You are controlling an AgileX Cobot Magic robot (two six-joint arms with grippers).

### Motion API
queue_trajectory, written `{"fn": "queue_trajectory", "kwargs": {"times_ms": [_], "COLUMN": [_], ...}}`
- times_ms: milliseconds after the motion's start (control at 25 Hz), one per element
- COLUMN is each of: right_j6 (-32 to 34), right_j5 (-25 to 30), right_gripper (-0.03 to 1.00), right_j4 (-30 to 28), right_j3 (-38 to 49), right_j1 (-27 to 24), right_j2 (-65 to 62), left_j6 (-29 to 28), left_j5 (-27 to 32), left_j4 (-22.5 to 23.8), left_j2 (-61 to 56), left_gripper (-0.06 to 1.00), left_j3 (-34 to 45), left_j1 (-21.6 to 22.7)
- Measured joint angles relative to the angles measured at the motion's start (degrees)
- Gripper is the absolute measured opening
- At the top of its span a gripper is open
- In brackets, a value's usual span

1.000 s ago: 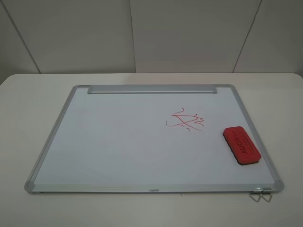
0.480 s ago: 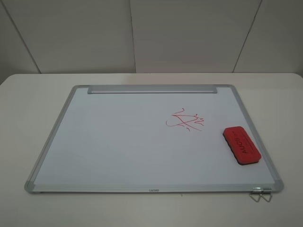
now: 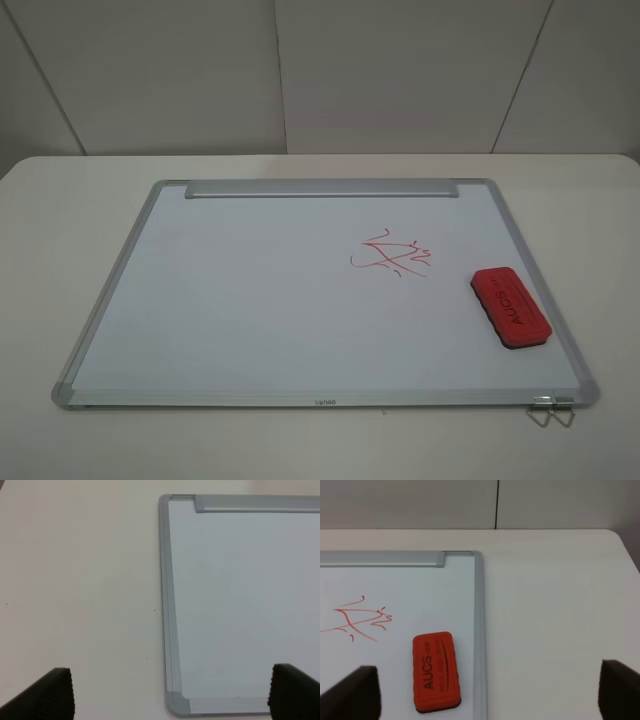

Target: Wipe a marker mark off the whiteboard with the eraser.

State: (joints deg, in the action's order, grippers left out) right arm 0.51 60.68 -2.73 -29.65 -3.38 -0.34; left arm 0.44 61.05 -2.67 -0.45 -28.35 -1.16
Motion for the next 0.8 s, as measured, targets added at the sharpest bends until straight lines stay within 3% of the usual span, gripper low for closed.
{"fn": "queue_trajectory", "kwargs": {"times_ms": [800], "right_j6": [0.0], "right_j5": [0.0], "right_gripper": [0.79], "right_j4": [-0.05], "right_j3": [0.0], "right_j1": [0.0], "right_j2": [0.0], "left_j6": [0.0], "left_j5": [0.0], "left_j4": [0.17], "left_j2": [0.0], "left_gripper": [0.77], "left_j3": [0.0], "left_j1": [0.0]}}
